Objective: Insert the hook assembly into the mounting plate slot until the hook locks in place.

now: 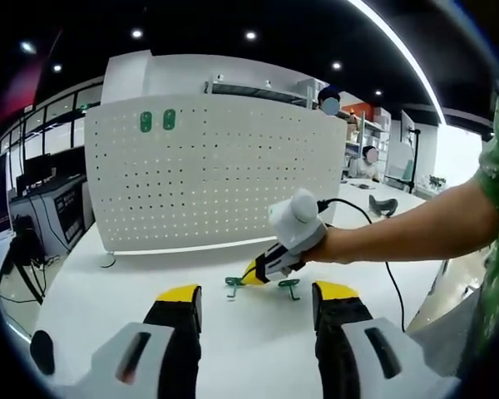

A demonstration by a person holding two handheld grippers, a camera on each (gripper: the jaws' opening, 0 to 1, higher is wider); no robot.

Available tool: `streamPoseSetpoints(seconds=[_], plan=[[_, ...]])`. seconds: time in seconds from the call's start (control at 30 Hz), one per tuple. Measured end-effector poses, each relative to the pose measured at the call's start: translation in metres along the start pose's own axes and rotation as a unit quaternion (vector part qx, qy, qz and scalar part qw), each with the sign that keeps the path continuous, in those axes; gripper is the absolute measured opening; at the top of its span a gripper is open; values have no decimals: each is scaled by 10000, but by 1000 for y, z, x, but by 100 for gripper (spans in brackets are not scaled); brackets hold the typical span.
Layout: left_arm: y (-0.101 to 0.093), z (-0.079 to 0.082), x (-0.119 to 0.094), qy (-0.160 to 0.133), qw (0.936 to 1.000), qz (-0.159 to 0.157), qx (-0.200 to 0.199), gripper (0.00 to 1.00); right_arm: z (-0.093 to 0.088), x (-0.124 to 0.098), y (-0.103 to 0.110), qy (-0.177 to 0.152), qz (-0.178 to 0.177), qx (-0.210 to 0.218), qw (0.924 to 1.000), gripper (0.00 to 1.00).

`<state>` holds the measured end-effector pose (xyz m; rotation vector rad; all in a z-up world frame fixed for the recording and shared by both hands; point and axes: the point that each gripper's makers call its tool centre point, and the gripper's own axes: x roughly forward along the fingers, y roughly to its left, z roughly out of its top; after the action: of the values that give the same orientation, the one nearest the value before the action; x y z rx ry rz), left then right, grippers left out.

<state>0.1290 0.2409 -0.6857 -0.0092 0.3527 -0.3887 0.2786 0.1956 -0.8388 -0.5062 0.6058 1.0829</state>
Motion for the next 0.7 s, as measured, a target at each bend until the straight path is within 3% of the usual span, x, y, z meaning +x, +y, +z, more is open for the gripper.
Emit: streamPoseSetpoints(seconds=[0.7], plan=[[-5, 4, 1, -25, 9999, -92, 141, 53, 6, -21, 0, -392, 116, 1029, 9938, 0]])
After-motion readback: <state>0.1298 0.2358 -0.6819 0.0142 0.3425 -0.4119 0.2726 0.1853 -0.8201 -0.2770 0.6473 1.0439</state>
